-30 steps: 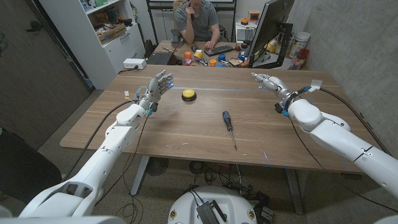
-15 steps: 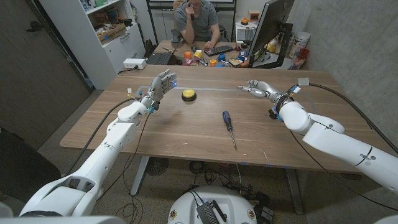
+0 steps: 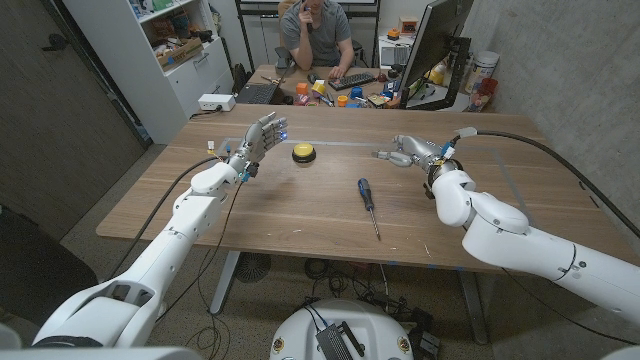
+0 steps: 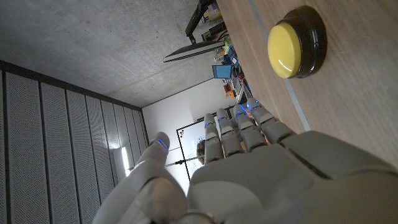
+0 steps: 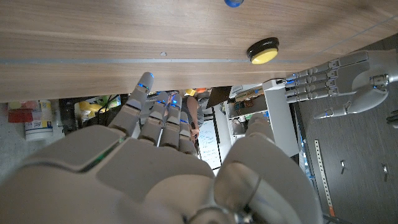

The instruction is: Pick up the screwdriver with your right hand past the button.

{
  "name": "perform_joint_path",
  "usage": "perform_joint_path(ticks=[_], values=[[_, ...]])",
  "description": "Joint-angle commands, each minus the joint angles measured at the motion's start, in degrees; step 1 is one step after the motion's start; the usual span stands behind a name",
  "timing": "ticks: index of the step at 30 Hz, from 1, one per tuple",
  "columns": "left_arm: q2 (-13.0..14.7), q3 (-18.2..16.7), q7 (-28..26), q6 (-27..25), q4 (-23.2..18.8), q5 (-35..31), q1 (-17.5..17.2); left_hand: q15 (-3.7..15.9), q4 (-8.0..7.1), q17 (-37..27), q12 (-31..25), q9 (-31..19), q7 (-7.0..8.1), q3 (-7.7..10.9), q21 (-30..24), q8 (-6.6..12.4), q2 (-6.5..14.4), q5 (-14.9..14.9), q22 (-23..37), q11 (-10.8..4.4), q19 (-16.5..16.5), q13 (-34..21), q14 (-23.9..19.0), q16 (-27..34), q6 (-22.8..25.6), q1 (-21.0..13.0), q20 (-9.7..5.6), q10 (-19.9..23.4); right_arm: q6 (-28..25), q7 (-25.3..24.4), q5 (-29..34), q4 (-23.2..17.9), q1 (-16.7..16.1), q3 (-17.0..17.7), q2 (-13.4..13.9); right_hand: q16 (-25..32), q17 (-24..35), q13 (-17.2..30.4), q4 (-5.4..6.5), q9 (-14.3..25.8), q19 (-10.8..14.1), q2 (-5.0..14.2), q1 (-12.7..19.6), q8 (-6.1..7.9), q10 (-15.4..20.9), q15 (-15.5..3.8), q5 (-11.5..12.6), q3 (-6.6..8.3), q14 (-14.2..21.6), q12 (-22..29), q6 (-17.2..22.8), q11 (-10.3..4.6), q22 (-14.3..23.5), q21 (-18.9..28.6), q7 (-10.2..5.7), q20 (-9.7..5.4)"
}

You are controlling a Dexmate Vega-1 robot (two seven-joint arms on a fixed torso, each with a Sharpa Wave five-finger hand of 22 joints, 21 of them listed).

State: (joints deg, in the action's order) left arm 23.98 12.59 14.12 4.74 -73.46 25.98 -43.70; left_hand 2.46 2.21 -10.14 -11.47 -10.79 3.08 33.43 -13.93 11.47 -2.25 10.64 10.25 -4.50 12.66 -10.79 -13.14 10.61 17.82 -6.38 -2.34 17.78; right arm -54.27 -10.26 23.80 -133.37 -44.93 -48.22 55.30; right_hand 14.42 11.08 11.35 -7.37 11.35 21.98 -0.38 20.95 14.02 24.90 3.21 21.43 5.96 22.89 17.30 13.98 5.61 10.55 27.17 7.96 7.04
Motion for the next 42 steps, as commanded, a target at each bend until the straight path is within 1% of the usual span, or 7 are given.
perform_joint_path(ticks=[1, 7, 13, 18, 22, 31, 42], values=[[-0.37, 0.53, 0.71, 0.24, 0.75, -0.17, 0.83, 2.9, 0.32, -0.19, -0.37, -0.12, 0.0, 0.04, 0.01, 0.25, 0.28, 0.03, 0.18, -0.26, 0.57, -0.2, -0.55, 0.31, 0.61, -0.41, -0.27, 0.5, -9.82, 9.77, 18.58, -1.13, 7.94, -15.33, -3.19, 0.4, 0.21, 0.1, -0.3, 0.22, 0.81, 0.05, 0.64, 0.6, 0.8, -0.1, 0.55, -0.29, 0.9, 0.35, 0.9, -0.16, 0.16, 0.49, 1.73, 0.09], [-0.56, 0.68, 0.96, 0.53, 0.81, -0.14, 0.85, 2.86, 0.4, -0.19, -0.3, -0.12, 0.01, 0.06, 0.09, 0.2, 0.31, 0.01, 0.19, -0.25, 0.59, -0.2, -0.52, 0.29, 0.56, -0.42, -0.27, 0.35, -7.91, 13.15, 21.65, 1.75, 8.27, -16.75, -5.69, 0.33, 0.22, 0.09, -0.29, 0.23, 0.69, 0.01, 0.7, 0.66, 1.19, -0.3, 0.63, -0.39, 1.0, 0.43, 1.35, -0.08, 0.17, 0.33, 1.99, -0.09], [-0.43, 0.36, 0.48, 0.32, -0.22, -0.02, 0.06, 2.72, 0.48, -0.19, -0.3, -0.12, 0.1, 0.08, 0.18, 0.16, 0.35, -0.01, 0.19, -0.24, 0.6, -0.2, -0.48, 0.27, 0.53, -0.41, -0.27, 0.41, -5.13, 17.18, 23.98, 7.5, 8.91, -18.36, -8.95, 0.19, 0.23, 0.08, -0.34, 0.2, 0.76, 0.01, 0.95, 1.0, 2.11, -0.51, 0.8, -0.49, 1.15, 0.67, 2.74, -0.29, 0.19, 0.16, 2.18, -0.42], [-0.05, 0.09, 0.05, -0.11, -1.25, -0.14, -0.63, 2.69, 0.53, -0.2, -0.24, -0.12, 0.05, 0.09, 0.23, 0.16, 0.37, -0.03, 0.19, -0.24, 0.61, -0.2, -0.47, 0.26, 0.58, -0.4, -0.27, 0.27, -4.37, 19.2, 26.22, 10.69, 8.31, -18.59, -10.4, 0.09, 0.23, 0.07, -0.49, 0.14, 1.03, 0.13, 1.47, 1.18, 3.27, -0.78, 1.04, -0.46, 1.44, 1.0, 3.82, -0.65, 0.21, 0.06, 1.95, -0.77], [0.0, 0.0, -0.03, -0.31, -1.43, -0.15, -0.73, 2.69, 0.57, -0.2, -0.28, -0.12, 0.08, 0.1, 0.28, 0.1, 0.39, -0.04, 0.2, -0.33, 0.62, -0.2, -0.46, 0.26, 0.48, -0.39, -0.31, 0.38, -4.05, 22.55, 29.03, 12.12, 8.71, -19.28, -10.96, 0.04, 0.23, 0.06, -0.53, 0.12, 1.08, 0.16, 1.68, 1.3, 3.66, -0.97, 1.14, -0.47, 1.56, 1.09, 4.42, -0.82, 0.22, -0.01, 1.94, -0.86], [-0.07, 0.2, 0.23, -0.19, -1.16, -0.47, -0.4, 2.7, 0.66, -0.21, -0.26, -0.12, 0.1, 0.11, 0.38, 0.09, 0.42, -0.07, 0.2, -0.31, 0.67, -0.2, -0.43, 0.25, 0.52, -0.36, -0.28, 0.36, -3.39, 25.6, 33.04, 14.17, 6.94, -17.73, -12.57, -0.22, 0.24, 0.04, -0.58, 0.01, 0.99, 0.15, 2.06, 1.13, 5.5, -0.94, 1.36, -0.58, 1.53, 1.65, 4.87, -1.39, 0.24, -0.28, 1.62, -1.2], [0.01, 0.12, 0.77, 0.24, -1.12, -0.44, -0.5, 2.69, 0.79, -0.21, -0.26, -0.12, 0.15, 0.14, 0.5, 0.09, 0.46, -0.09, 0.21, -0.41, 0.7, -0.21, -0.36, 0.22, 0.58, -0.35, -0.3, 0.4, -1.98, 31.81, 40.43, 15.94, 5.41, -16.7, -14.21, -0.19, 0.3, 0.02, -0.48, -0.08, 1.46, 0.14, 2.29, 1.39, 7.58, -1.94, 1.61, -0.87, 2.5, 2.21, 6.84, -1.37, 0.28, -0.45, 2.73, -1.67]])
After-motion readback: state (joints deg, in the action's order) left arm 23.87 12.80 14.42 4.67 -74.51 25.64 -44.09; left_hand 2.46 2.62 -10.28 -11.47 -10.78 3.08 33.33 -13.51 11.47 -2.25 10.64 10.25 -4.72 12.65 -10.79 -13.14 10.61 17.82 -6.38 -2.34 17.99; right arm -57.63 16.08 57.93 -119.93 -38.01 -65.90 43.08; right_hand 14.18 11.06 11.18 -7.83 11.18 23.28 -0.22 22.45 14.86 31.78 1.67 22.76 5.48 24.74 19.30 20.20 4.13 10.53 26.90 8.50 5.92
